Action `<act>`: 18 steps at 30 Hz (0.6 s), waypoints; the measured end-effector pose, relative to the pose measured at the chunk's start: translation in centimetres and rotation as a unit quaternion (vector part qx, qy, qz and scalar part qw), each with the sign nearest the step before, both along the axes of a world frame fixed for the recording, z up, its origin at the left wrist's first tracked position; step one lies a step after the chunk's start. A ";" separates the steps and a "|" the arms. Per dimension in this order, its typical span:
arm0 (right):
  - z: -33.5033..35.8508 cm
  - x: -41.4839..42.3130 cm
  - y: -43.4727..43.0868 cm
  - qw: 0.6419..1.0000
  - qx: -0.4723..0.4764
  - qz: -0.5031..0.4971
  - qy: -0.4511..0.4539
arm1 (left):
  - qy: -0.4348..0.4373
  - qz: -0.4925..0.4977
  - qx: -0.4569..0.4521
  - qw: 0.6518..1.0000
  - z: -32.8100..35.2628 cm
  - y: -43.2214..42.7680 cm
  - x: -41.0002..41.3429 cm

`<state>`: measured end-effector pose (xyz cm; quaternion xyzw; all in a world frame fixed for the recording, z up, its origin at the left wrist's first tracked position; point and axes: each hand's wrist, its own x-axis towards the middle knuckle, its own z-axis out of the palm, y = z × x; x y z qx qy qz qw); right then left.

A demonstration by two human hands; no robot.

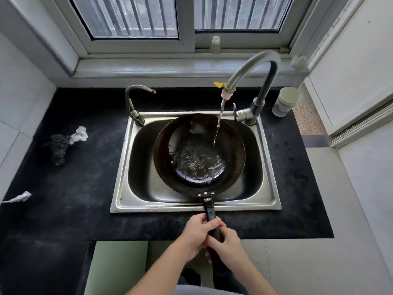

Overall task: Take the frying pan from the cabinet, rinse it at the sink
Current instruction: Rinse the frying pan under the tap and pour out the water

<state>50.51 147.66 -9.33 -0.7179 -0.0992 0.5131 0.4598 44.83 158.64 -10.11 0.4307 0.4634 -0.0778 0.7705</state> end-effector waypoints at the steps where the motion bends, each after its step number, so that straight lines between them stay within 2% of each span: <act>1: 0.1 0.9 -0.4 0.999 -0.009 0.038 0.006 | -0.002 0.009 -0.007 1.000 -0.1 -0.1 0.0; 4: 1.0 4.7 -1.3 0.992 -0.037 0.122 0.025 | -0.023 0.022 -0.026 0.999 0.0 -0.3 -0.2; 7: 1.9 10.0 -0.4 0.977 -0.065 0.161 -0.126 | -0.040 0.037 -0.041 0.998 0.3 -0.3 -0.2; 13: 5.0 19.5 6.8 0.923 -0.065 0.056 -0.375 | -0.033 0.064 -0.046 0.996 0.1 -0.7 -0.2; 18: 6.1 24.6 13.1 0.893 -0.063 -0.005 -0.446 | -0.027 0.079 -0.034 0.996 0.1 -1.0 0.2</act>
